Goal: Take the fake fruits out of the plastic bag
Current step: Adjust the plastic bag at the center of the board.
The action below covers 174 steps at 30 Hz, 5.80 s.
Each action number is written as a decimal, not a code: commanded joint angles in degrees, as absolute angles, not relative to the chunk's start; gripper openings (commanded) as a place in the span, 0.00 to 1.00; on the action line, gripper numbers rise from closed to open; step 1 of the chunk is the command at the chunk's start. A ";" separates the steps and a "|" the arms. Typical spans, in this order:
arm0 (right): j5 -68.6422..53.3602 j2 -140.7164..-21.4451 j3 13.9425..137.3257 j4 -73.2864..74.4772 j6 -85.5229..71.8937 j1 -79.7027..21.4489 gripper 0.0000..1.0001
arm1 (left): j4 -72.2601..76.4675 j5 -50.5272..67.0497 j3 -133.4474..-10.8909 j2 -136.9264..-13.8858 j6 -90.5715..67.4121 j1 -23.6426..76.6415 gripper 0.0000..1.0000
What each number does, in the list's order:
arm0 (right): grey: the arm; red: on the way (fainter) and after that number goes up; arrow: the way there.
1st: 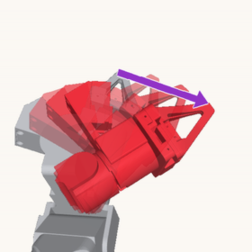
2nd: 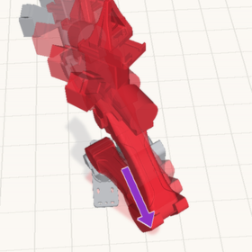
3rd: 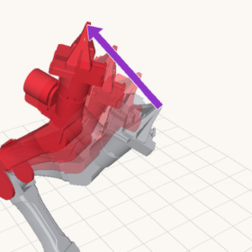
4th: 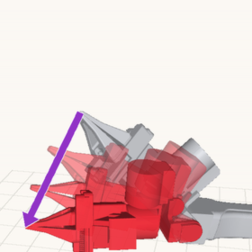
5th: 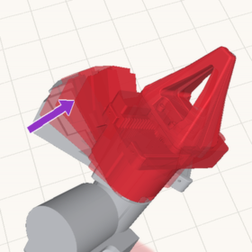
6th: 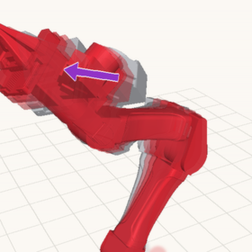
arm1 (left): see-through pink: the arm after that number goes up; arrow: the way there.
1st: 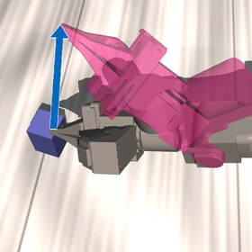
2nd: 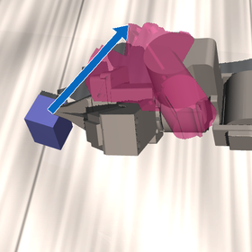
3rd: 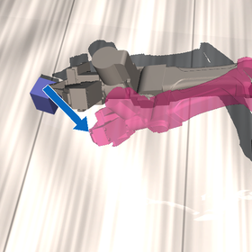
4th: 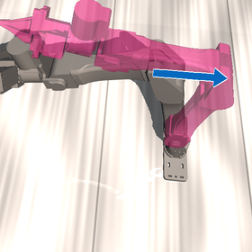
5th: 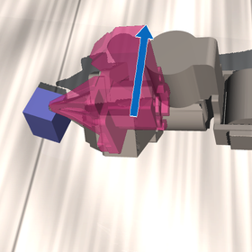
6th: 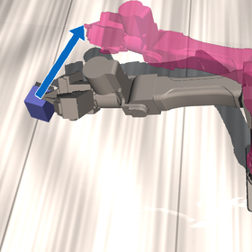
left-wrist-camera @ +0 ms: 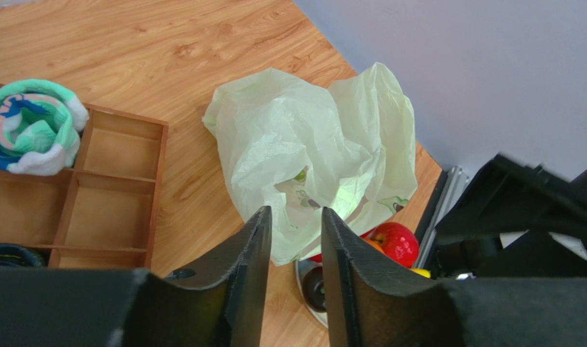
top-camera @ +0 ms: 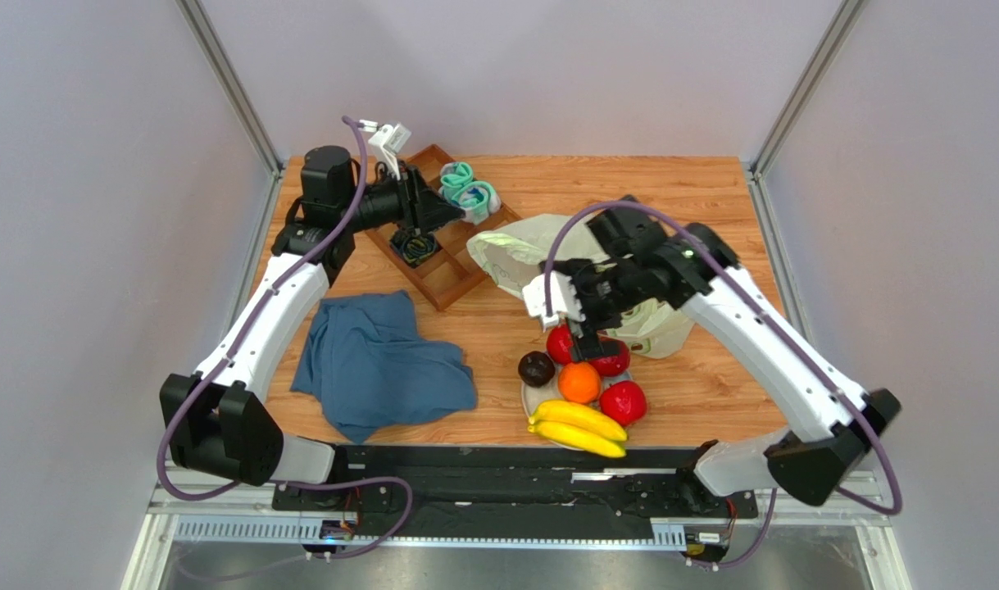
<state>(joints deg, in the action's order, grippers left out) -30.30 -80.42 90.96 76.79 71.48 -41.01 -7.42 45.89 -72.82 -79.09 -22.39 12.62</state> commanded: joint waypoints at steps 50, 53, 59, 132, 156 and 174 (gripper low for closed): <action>-6.24 -72.07 57.04 56.95 33.31 -13.36 0.96 | -37.25 55.19 -78.31 -78.66 31.79 28.30 0.99; -6.68 -72.16 56.87 56.78 33.75 -13.01 0.95 | -41.04 52.76 -78.14 -78.22 36.11 29.70 0.99; -7.12 -71.63 55.46 56.08 34.37 -12.92 0.95 | -30.51 40.01 -75.23 -80.32 32.18 34.45 0.94; 7.48 -105.45 75.83 33.22 40.87 -4.48 0.95 | -20.48 52.73 -86.22 -90.17 3.25 36.65 0.00; -26.06 -109.05 96.25 41.73 33.75 -1.84 0.33 | -23.56 51.77 -90.70 -98.08 3.60 36.83 0.00; -41.37 -84.36 72.46 48.15 24.78 -0.71 1.00 | -27.74 50.72 -88.15 -93.17 5.09 36.83 0.00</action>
<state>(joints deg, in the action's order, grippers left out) -35.62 -81.80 65.84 51.70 30.92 -2.04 -24.03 49.21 -87.02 -97.73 3.27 36.60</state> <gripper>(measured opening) 0.988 0.010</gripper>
